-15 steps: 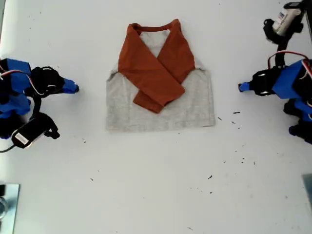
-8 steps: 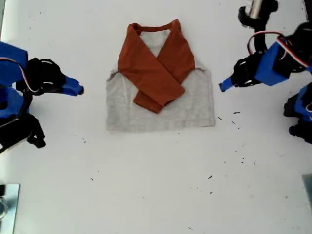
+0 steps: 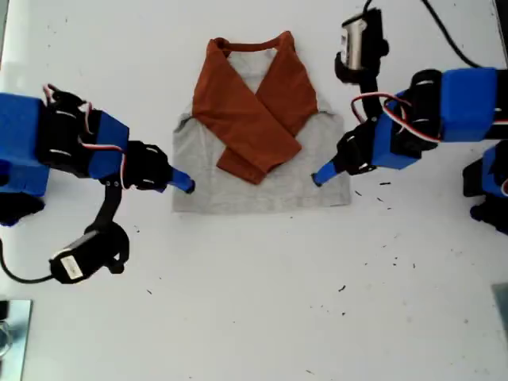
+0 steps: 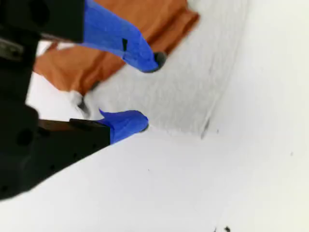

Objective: Fold t shirt

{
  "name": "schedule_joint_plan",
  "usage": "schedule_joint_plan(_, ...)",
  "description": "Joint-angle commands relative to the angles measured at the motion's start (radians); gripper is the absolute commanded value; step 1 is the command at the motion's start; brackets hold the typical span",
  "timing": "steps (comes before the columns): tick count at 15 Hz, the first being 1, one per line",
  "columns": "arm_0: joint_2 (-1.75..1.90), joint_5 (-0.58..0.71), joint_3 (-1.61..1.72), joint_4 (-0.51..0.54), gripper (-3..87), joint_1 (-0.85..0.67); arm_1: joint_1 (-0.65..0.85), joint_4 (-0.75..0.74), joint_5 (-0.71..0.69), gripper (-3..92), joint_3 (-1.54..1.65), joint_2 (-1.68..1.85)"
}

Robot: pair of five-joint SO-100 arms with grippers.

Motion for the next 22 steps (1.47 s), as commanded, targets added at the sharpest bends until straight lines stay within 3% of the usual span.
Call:
schedule_joint_plan(1, -0.132, -0.008, -0.002, -0.066, 26.1, -0.006, -0.021, -0.118, 0.018, 30.4, 0.04, -0.052)
schedule_joint_plan(3, -0.224, -0.003, 0.015, -0.155, 26.4, -0.018, -0.038, -0.193, 0.032, 28.0, 0.078, -0.127)
schedule_joint_plan(4, -0.256, 0.0, 0.015, -0.193, 24.2, -0.025, -0.049, -0.239, 0.051, 21.8, 0.103, -0.16)
schedule_joint_plan(5, -0.278, 0.0, 0.012, -0.215, 18.6, -0.031, -0.055, -0.259, 0.091, 4.9, 0.117, -0.189)
schedule_joint_plan(6, -0.29, -0.006, 0.009, -0.224, 8.3, -0.034, -0.063, -0.288, 0.092, 3.4, 0.127, -0.193)
schedule_joint_plan(7, -0.29, -0.011, 0.009, -0.229, -0.2, -0.034, -0.072, -0.29, 0.086, 3.3, 0.12, -0.187)
schedule_joint_plan(14, -0.201, -0.006, -0.086, -0.19, -0.3, 0.078, -0.12, -0.221, 0.058, 3.2, 0.094, 0.023)
schedule_joint_plan(17, -0.187, -0.025, -0.239, -0.081, -0.3, 0.212, -0.219, -0.184, 0.094, 3.2, 0.081, 0.19)
schedule_joint_plan(19, -0.164, -0.052, -0.268, -0.097, -0.3, 0.293, -0.27, -0.187, 0.13, 3.2, 0.101, 0.284)
schedule_joint_plan(22, 0.052, -0.025, -0.227, -0.028, -0.3, 0.181, -0.127, -0.247, 0.031, 3.2, 0.091, 0.367)
